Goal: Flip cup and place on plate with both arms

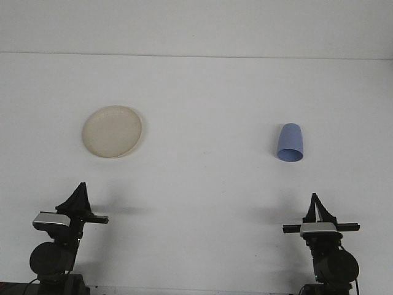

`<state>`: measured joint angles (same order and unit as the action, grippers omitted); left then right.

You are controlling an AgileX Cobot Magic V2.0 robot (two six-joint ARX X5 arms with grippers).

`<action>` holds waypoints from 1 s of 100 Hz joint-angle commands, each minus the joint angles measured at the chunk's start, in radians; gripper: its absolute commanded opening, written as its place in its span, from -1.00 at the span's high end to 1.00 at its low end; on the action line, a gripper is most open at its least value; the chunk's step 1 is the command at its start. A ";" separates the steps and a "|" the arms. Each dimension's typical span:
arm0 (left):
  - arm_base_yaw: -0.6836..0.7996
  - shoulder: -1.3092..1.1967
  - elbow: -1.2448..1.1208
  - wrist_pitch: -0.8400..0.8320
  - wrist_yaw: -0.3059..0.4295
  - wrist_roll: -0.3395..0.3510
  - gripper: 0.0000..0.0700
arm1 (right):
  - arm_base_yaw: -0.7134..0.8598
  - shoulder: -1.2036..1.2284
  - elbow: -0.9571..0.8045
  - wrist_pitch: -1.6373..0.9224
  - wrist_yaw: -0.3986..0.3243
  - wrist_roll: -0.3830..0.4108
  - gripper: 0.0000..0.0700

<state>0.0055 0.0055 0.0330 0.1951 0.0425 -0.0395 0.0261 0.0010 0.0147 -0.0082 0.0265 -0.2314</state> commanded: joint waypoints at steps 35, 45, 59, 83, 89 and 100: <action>0.001 -0.001 -0.019 0.014 -0.005 0.000 0.96 | 0.001 0.000 -0.002 0.016 0.000 -0.003 1.00; 0.001 -0.001 -0.019 0.014 -0.005 0.000 0.96 | 0.001 0.000 -0.002 0.016 0.000 -0.003 1.00; 0.001 -0.001 -0.019 0.014 -0.005 0.000 0.96 | 0.001 0.000 -0.002 0.016 0.000 -0.003 1.00; 0.001 -0.001 -0.019 0.014 -0.005 0.000 0.96 | 0.001 0.000 -0.002 0.017 -0.006 0.027 1.00; 0.001 -0.001 -0.019 0.014 -0.005 0.000 0.96 | 0.001 0.000 -0.002 0.016 -0.012 0.055 1.00; 0.001 -0.001 -0.019 0.014 -0.005 0.000 0.96 | 0.001 0.000 -0.002 0.016 -0.012 0.162 1.00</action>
<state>0.0055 0.0055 0.0330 0.1951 0.0422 -0.0395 0.0261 0.0010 0.0147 -0.0082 0.0181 -0.1772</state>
